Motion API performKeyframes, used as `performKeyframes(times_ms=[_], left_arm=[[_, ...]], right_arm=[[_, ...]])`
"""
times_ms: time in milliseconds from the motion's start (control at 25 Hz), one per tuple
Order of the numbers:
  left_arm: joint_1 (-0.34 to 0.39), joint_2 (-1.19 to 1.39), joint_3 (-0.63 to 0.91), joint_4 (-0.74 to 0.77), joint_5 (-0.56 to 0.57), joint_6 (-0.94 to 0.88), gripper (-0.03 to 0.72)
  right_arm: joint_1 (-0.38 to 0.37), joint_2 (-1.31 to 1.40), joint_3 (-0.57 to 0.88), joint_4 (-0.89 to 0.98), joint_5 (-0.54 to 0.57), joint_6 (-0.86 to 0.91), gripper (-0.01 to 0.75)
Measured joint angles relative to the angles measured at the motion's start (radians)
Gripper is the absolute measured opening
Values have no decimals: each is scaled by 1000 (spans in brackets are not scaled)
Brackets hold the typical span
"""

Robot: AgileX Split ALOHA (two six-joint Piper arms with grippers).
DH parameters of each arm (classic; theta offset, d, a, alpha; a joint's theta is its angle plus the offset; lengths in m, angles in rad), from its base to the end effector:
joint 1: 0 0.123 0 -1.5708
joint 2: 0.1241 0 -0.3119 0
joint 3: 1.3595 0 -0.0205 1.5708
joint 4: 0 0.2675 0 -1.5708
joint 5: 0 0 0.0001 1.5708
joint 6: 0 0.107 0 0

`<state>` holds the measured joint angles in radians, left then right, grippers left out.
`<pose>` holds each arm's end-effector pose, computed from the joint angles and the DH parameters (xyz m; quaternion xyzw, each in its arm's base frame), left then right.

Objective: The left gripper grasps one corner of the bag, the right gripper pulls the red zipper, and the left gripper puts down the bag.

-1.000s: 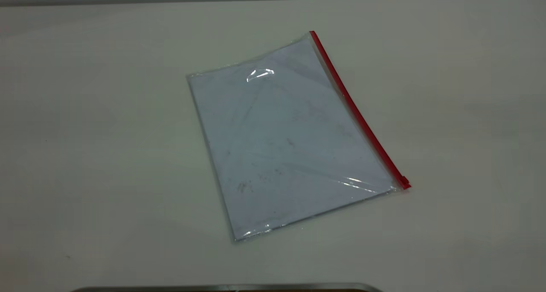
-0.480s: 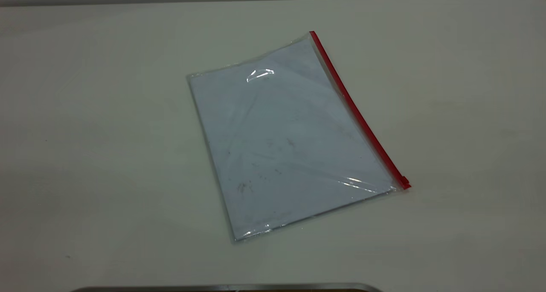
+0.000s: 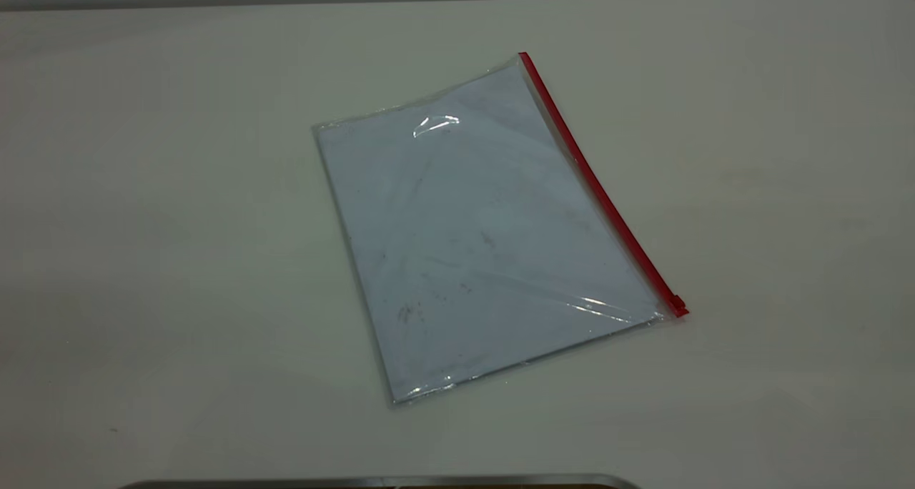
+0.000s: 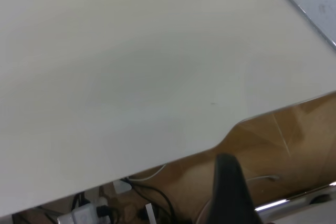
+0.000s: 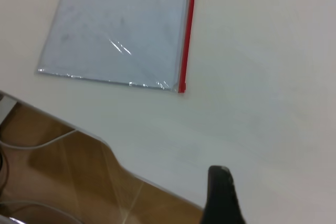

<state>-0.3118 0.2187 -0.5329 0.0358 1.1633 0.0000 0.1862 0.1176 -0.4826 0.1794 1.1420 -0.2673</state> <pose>0.0218 -0.0033 0.2773 0.1428 0.9080 -0.0434 0.3915 0.0072 0.0190 0.2662 -0.2036 0.8776 0.0723 0.4280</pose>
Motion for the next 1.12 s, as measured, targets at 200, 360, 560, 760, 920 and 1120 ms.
performKeyframes(times_ms=[200,360,560,760,920,1120], left_arm=[[0,0,1,0,-1,0,565],[0,0,42,0,-19,0,565],[0,0,48,0,-29,0,565],[0,0,48,0,-30,0,565],[0,0,48,0,-30,0,565],[0,0,48,0,-30,0,565]], right_arm=[[0,0,0,-7,-4,12,574],[0,0,0,-7,-4,12,574],[0,0,0,-7,-6,12,574],[0,0,0,-7,-7,12,574],[0,0,0,-7,-7,12,574],[0,0,0,-7,-7,12,574]])
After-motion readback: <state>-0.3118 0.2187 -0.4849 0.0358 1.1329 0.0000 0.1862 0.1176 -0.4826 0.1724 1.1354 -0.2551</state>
